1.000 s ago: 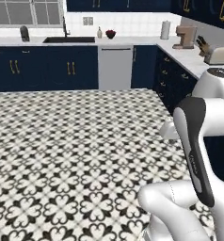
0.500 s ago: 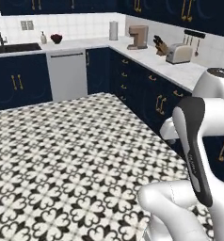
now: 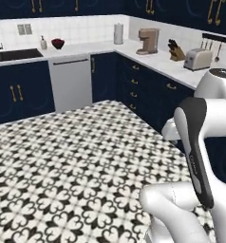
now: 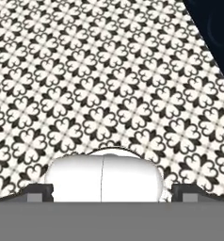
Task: Navigate to the coffee machine.
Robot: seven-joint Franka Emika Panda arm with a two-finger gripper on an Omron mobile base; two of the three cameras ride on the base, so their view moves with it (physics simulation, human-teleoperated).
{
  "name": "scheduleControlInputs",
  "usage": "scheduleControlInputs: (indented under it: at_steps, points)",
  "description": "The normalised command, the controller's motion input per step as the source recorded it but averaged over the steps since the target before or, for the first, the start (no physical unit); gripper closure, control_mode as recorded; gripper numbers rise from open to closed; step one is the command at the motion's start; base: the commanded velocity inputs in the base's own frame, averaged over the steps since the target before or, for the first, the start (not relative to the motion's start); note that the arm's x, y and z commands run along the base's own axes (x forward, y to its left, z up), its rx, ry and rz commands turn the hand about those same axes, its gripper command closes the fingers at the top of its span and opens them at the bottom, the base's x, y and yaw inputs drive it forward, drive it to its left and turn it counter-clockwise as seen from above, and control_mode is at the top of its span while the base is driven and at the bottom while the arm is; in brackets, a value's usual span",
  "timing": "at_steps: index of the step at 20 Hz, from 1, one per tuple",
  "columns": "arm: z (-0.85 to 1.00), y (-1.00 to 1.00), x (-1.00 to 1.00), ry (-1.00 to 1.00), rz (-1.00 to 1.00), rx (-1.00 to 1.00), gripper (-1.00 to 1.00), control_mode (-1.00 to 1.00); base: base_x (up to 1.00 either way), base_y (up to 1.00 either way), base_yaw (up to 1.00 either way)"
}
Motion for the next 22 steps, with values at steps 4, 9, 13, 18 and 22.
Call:
scheduleControlInputs:
  at_steps: [4, 9, 13, 18, 22]
  points:
    - [0.0, 0.0, 0.0, 0.0, 0.0, 0.0, -1.0, 1.0, 1.0, 0.64, -0.08]
    - [0.0, 0.0, 0.0, 0.0, 0.0, 0.0, -1.0, 1.0, 1.0, 0.49, -0.05]
    - [0.0, 0.0, 0.0, 0.0, 0.0, 0.0, -1.0, 1.0, 1.0, 0.38, -0.05]
    - [0.0, 0.0, 0.0, 0.0, 0.0, 0.0, -1.0, 1.0, 1.0, 0.31, -0.05]
    - [0.0, 0.0, 0.0, 0.0, 0.0, 0.0, -1.0, 1.0, 1.0, 0.28, -0.06]
